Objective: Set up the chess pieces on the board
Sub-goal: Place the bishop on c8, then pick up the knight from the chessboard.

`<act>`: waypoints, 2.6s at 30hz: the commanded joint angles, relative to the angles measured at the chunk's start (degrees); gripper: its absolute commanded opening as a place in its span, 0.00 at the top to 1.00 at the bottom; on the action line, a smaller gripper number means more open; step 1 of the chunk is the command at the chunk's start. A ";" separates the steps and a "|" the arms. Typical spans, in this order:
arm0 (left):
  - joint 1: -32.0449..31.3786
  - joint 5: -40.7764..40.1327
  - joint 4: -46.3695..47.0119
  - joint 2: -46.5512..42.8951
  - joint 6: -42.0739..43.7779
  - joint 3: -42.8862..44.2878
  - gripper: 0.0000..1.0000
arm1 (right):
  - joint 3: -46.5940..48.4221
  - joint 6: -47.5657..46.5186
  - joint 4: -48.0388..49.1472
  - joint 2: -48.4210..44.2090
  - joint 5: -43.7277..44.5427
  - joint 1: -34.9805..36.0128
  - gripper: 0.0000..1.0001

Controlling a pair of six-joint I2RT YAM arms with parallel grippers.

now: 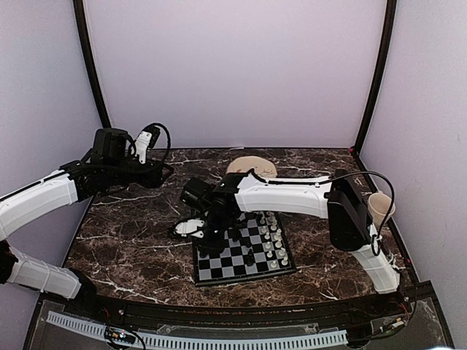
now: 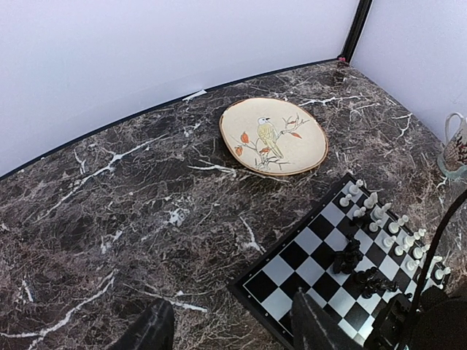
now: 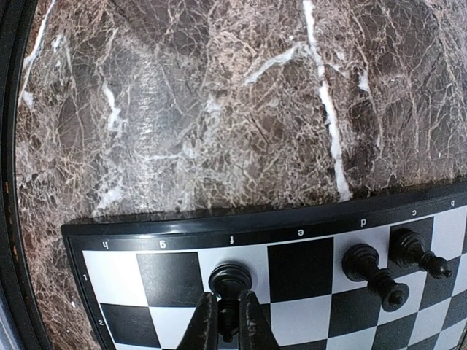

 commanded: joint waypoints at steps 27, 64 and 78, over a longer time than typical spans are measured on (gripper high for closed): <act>0.07 3.75 2.22 -1.16 2.90 -2.10 0.41 | -0.82 -2.17 -2.49 -6.94 2.28 1.32 0.64; -14.03 -17.19 -6.91 30.15 9.81 24.37 0.05 | -60.43 -2.99 30.27 -55.33 -18.07 -38.33 0.62; -16.84 6.92 -18.43 47.19 6.99 41.19 0.49 | -61.54 -4.45 30.74 -55.50 -17.71 -39.04 0.62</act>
